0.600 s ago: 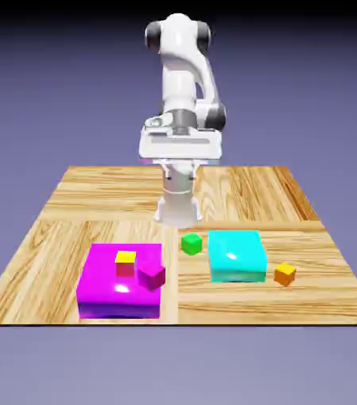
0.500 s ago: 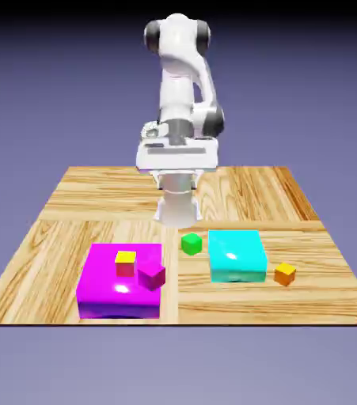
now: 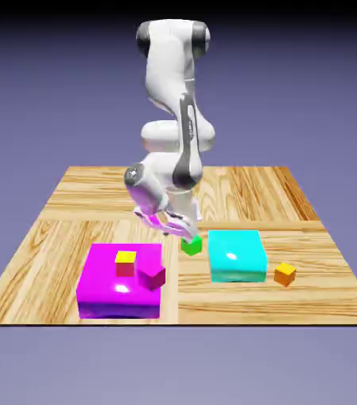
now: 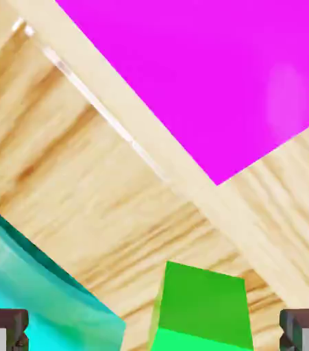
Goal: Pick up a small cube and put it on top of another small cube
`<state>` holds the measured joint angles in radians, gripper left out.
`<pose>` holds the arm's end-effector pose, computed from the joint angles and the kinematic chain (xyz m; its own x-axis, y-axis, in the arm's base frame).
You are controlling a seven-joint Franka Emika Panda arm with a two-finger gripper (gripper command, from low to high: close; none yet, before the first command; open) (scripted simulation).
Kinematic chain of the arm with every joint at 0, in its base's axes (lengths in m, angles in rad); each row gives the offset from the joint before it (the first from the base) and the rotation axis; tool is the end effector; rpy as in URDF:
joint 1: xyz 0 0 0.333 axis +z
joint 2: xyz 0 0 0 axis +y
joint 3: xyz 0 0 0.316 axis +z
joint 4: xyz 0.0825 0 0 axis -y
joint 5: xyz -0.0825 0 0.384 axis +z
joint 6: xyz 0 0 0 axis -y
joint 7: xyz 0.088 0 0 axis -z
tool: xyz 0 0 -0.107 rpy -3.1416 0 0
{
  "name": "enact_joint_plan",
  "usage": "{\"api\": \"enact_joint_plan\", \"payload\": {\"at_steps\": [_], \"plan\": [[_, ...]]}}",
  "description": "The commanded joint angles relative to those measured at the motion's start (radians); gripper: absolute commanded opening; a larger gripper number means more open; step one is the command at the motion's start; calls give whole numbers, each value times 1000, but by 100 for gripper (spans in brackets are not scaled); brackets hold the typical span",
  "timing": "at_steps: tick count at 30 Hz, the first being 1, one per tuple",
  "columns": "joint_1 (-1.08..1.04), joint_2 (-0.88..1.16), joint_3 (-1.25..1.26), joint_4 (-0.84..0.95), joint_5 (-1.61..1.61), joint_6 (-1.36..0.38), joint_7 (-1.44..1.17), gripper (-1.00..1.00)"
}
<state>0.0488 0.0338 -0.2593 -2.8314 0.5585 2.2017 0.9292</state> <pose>0.2832 -0.0433 0.1622 -0.1701 -0.8541 -0.4915 -0.9015 -0.0667 0.4277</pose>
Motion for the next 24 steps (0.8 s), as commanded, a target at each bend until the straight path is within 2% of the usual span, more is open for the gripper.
{"api": "enact_joint_plan", "payload": {"at_steps": [1,3,9,10,18,24], "plan": [[7,31,-14,-1,29,-44,10,0],[8,44,-19,-2,41,-61,14,0],[26,244,105,-7,291,88,-153,0],[26,244,105,-7,291,88,-153,-100],[8,44,-19,-2,41,-61,14,-100],[-5,76,7,211,-25,-139,45,-100]]}}
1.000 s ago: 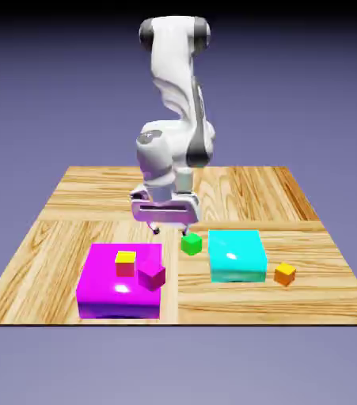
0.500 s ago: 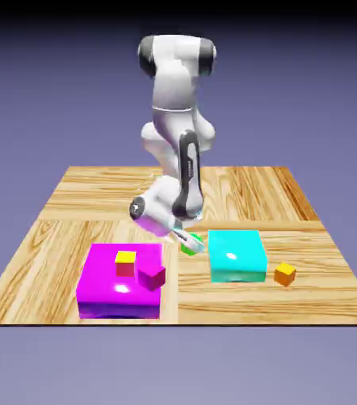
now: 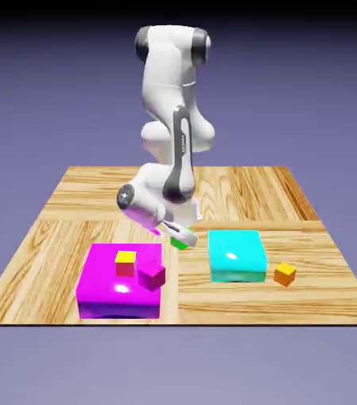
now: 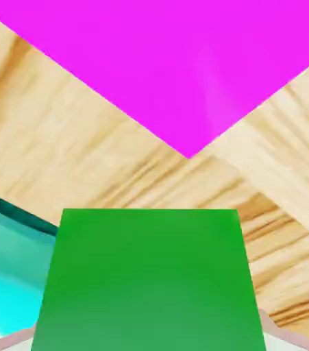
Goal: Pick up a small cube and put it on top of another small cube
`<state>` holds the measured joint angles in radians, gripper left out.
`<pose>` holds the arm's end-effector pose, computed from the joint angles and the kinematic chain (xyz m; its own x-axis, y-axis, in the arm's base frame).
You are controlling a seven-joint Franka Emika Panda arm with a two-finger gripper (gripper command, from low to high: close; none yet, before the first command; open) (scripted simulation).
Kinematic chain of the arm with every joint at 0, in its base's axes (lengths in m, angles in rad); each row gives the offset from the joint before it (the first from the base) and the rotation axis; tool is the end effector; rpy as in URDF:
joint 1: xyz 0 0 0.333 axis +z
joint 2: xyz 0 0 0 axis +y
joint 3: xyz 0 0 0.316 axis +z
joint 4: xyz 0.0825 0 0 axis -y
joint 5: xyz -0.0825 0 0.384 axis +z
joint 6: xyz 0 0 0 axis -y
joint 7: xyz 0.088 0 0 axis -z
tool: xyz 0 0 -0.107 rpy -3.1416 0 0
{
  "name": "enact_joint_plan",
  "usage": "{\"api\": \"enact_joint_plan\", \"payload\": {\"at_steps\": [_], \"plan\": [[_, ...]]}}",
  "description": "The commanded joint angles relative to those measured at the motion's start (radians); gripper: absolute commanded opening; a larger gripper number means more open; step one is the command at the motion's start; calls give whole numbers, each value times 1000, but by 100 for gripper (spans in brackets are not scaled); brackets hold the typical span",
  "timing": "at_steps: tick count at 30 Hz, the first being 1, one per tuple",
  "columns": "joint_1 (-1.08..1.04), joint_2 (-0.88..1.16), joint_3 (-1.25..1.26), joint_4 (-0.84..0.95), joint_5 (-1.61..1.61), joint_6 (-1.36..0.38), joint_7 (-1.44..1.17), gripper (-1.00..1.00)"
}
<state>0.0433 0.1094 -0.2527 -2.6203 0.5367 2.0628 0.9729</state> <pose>0.3532 -0.0511 0.1843 -0.1555 -0.8466 -0.5090 -0.9020 -0.0884 0.4226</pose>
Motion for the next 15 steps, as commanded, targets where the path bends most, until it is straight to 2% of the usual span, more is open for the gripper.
{"api": "enact_joint_plan", "payload": {"at_steps": [1,3,15], "plan": [[-2,5,2,36,-10,-13,13,-100],[-7,15,6,109,-22,-39,35,-100],[-33,21,-166,353,331,-95,553,-100]]}}
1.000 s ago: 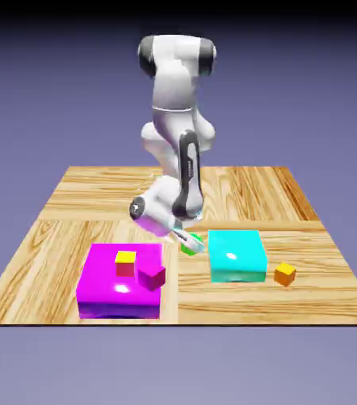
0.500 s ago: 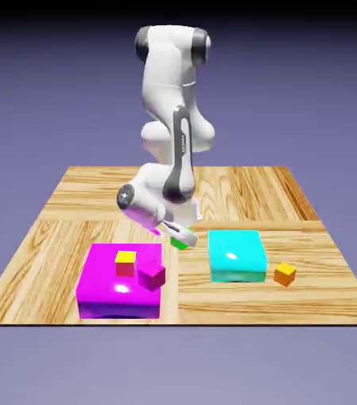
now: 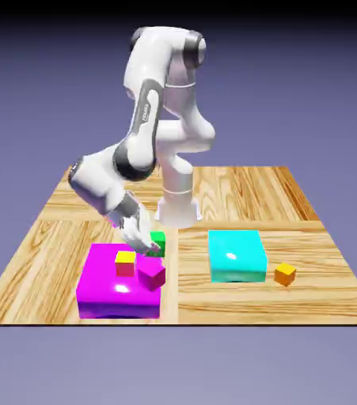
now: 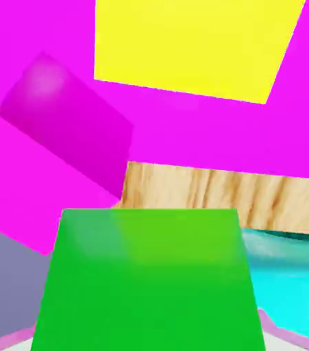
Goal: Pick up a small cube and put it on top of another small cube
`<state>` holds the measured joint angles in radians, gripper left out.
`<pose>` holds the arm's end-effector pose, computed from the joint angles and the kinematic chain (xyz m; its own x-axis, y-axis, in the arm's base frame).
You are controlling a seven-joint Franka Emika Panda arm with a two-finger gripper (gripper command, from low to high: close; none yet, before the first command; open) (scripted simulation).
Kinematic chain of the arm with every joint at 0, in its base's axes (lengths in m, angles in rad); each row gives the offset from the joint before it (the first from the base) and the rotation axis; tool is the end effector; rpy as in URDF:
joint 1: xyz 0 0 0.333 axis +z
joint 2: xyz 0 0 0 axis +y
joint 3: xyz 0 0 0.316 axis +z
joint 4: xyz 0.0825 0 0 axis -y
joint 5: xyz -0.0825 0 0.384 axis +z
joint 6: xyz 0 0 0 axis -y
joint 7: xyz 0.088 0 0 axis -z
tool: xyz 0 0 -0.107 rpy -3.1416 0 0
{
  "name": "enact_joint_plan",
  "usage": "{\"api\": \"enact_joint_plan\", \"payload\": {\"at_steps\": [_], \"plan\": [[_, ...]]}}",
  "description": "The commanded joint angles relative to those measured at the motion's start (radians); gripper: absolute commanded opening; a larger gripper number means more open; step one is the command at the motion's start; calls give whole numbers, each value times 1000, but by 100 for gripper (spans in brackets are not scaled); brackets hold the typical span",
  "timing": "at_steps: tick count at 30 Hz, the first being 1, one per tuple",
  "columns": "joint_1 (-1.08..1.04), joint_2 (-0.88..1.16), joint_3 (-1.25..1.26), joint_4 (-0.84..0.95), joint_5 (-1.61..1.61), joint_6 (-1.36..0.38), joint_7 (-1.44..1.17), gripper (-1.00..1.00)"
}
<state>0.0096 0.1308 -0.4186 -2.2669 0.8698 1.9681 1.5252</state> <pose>0.4749 -0.1525 0.2934 -0.7474 -0.4253 -0.5104 -0.6553 0.5981 0.4613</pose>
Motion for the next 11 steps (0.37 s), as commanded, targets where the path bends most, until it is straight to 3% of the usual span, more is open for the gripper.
{"api": "enact_joint_plan", "payload": {"at_steps": [1,7,8,11], "plan": [[-1,1,-15,20,27,-5,44,-100],[31,100,17,-8,205,91,10,-100],[31,100,17,-8,205,91,10,100],[9,31,-19,7,118,30,67,100]]}}
